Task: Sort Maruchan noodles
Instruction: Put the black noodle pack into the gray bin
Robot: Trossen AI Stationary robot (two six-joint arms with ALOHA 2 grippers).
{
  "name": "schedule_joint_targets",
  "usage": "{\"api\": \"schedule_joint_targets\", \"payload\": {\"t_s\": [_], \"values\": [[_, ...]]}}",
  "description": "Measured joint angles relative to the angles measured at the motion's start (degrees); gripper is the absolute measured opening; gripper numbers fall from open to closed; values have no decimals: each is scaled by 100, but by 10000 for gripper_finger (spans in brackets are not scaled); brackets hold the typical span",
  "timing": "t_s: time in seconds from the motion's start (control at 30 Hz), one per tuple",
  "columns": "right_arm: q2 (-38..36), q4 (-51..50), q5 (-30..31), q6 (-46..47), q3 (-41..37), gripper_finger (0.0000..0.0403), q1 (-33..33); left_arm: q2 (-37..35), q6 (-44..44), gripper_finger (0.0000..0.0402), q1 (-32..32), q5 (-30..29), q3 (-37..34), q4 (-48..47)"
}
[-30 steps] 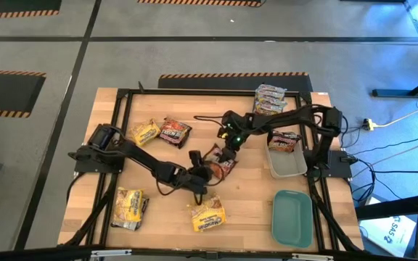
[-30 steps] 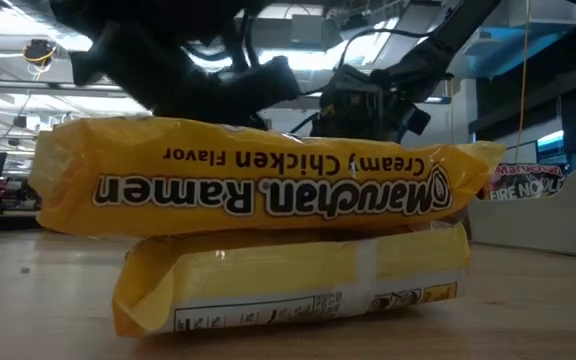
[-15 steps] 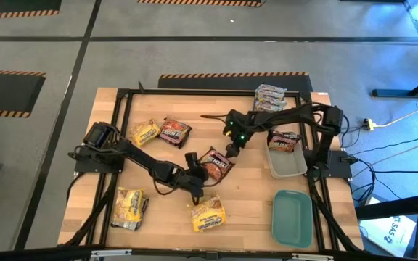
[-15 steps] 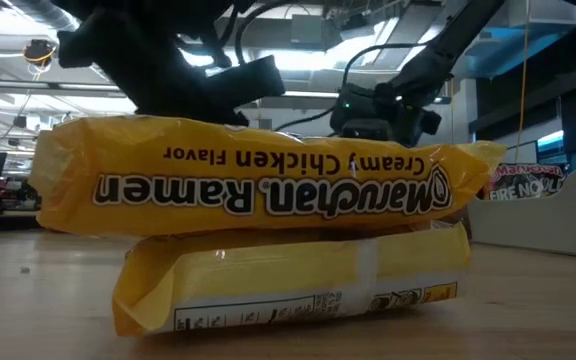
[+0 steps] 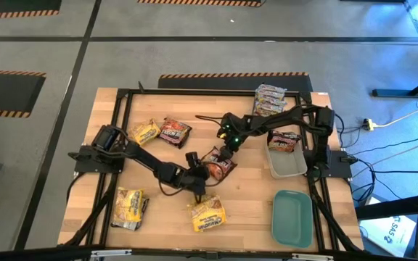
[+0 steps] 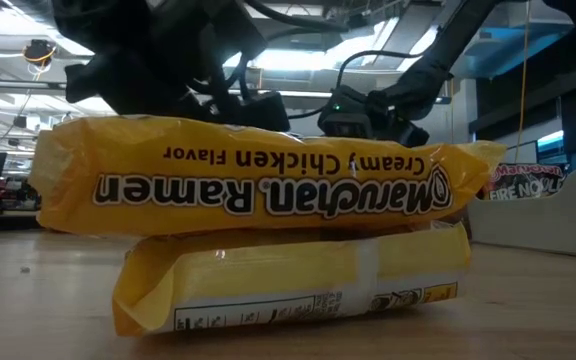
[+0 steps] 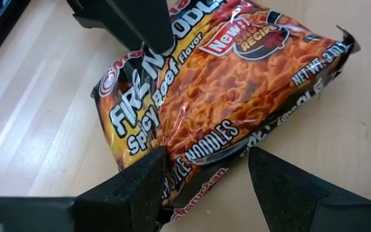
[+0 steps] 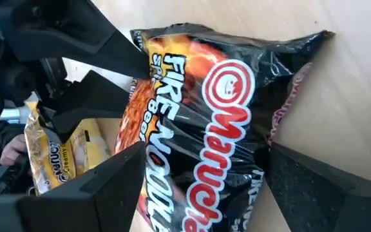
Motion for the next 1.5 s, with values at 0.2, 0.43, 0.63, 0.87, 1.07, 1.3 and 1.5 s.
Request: {"api": "schedule_joint_targets", "payload": {"t_s": [0.2,0.43,0.63,0.87,1.07,1.3,1.5], "values": [[-30,317,-169,178,-19,307,102,11,141,215,31,-54,-9,134],[-20,360,-438,228,192,255,177,-15,300,215,-29,-186,-20,240],[-32,204,-326,184,313,157,175,-15,416,215,-131,-291,-20,243],[-203,-49,-300,-85,330,95,170,-438,612,215,-378,-337,-24,-21],[-997,-1213,309,-707,336,117,164,-940,589,215,-595,-506,-25,-666],[-2384,-3500,1050,-1881,339,101,162,-1053,579,215,-634,-484,-22,-800],[-3655,-5056,2023,-2376,334,105,159,-1056,575,215,-623,-481,-22,-776]]}}
